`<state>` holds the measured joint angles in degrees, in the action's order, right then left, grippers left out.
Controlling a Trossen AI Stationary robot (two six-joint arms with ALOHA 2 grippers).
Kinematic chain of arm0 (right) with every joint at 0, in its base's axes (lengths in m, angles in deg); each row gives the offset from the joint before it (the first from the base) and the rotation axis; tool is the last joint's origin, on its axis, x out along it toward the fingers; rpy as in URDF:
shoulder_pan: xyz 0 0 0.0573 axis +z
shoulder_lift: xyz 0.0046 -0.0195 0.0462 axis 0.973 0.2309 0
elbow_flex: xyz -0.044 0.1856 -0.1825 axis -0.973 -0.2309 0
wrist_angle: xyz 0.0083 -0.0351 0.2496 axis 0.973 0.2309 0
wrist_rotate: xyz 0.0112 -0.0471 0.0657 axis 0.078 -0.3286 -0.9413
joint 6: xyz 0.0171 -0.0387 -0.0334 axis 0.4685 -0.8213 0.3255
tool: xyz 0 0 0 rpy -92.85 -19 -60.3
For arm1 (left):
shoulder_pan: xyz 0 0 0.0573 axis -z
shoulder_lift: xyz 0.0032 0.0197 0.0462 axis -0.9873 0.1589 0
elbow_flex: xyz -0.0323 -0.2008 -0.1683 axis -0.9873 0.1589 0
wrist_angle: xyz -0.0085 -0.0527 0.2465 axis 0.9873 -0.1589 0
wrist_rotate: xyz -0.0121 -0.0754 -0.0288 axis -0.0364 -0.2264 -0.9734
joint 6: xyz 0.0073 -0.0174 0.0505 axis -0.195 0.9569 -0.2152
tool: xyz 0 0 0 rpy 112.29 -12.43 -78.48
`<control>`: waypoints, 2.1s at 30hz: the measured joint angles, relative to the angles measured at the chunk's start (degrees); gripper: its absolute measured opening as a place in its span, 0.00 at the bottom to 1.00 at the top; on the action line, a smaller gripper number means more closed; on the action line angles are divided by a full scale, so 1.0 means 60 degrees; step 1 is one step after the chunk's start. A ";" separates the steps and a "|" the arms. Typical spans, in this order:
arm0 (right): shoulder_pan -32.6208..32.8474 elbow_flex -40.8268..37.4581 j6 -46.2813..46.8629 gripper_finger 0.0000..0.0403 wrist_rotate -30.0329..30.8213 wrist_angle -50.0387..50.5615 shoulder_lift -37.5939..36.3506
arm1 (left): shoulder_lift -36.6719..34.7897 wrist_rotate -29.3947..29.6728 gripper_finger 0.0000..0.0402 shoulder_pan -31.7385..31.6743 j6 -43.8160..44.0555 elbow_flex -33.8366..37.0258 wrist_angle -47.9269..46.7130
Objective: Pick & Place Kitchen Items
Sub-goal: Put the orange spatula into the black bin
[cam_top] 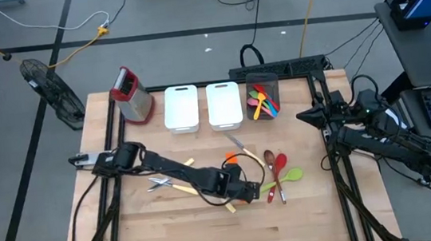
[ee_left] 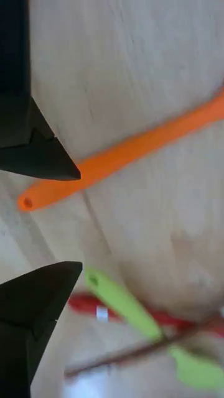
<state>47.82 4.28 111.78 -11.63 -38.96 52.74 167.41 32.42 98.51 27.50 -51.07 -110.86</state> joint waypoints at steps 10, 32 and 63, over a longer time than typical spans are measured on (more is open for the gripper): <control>0.0001 0.0000 0.0004 0.01 0.0000 0.0035 0.0000 | 0.0590 -0.1007 0.46 0.0084 0.0137 -0.0013 0.0239; 0.0002 0.0000 0.0073 0.01 0.0069 0.0072 -0.0004 | 0.1446 -0.1626 0.15 -0.0147 -0.0304 -0.0105 -0.0754; 0.0001 0.0000 0.0288 0.01 0.0284 0.0076 -0.0001 | 0.1322 -0.1448 0.01 -0.0222 -0.0496 -0.0087 -0.0520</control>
<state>47.83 4.28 113.50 -9.93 -38.51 52.73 175.34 23.73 97.18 24.52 -51.60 -113.98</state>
